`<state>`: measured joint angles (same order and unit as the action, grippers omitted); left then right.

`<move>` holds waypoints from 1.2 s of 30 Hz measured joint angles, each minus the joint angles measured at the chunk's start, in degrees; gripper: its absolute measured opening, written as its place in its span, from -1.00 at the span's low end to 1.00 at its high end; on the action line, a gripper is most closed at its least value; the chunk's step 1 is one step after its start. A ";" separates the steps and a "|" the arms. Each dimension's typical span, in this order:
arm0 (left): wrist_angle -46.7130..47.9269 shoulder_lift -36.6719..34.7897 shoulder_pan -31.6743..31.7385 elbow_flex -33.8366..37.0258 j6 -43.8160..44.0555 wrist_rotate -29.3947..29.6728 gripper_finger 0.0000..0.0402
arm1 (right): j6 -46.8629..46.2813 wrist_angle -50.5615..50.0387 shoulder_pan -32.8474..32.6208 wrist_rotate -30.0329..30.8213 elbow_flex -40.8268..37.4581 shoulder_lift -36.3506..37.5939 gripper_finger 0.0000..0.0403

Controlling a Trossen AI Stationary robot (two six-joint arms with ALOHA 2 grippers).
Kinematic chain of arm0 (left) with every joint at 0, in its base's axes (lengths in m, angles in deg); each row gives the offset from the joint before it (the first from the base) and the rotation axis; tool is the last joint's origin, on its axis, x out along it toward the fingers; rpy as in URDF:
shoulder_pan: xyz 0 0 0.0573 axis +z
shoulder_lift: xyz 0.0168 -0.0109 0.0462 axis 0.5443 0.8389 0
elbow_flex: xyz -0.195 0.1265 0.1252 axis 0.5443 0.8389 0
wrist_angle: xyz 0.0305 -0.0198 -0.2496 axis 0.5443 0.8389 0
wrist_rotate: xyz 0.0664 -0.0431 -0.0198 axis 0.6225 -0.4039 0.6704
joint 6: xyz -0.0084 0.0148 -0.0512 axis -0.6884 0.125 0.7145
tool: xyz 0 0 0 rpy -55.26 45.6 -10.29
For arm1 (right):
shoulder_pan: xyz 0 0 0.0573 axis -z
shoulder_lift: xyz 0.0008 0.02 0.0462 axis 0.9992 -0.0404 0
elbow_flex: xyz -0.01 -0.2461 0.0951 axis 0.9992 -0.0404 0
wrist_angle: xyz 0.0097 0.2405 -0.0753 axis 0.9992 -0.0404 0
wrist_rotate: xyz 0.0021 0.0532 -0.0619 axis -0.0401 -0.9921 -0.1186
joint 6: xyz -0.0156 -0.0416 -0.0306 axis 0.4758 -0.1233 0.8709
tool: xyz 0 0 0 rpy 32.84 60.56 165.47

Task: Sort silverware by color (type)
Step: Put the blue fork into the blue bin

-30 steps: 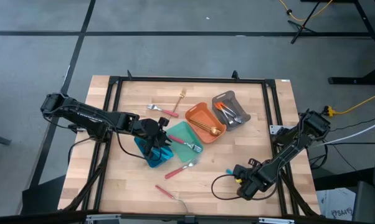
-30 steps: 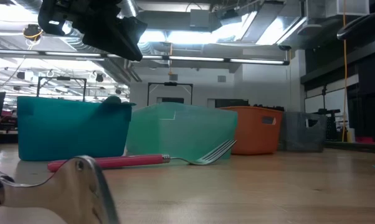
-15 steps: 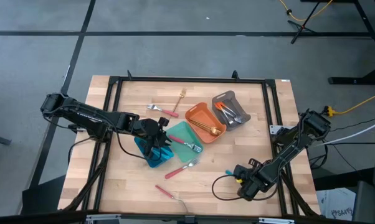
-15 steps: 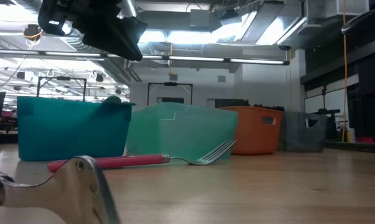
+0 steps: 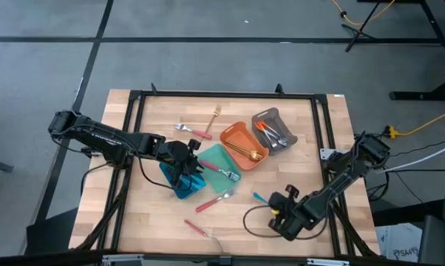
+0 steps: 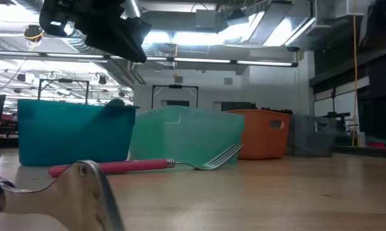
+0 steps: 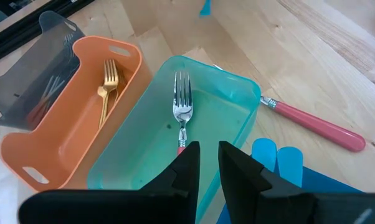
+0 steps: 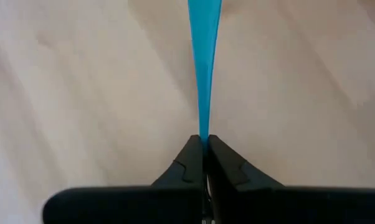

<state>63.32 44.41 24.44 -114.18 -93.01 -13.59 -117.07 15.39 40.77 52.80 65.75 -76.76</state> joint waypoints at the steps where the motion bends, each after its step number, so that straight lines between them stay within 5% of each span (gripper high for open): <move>1: 0.01 0.00 0.00 0.00 0.00 0.00 -0.73 | 0.66 0.29 0.34 0.90 0.77 0.00 -1.00; 22: -5.82 0.01 -0.13 0.00 3.43 0.02 -0.73 | 36.70 -19.44 13.83 19.87 19.33 0.22 -1.00; 28: -10.74 0.00 -0.13 0.00 6.06 0.82 -0.73 | 42.31 -22.55 18.85 31.04 23.21 0.28 -1.00; 36: -17.62 0.02 -0.13 0.00 14.11 11.68 -0.73 | 42.93 -18.12 24.23 38.34 24.53 0.31 -1.00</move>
<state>45.71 44.43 24.31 -114.18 -78.90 -1.91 -74.14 -2.74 65.00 91.15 90.28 -76.46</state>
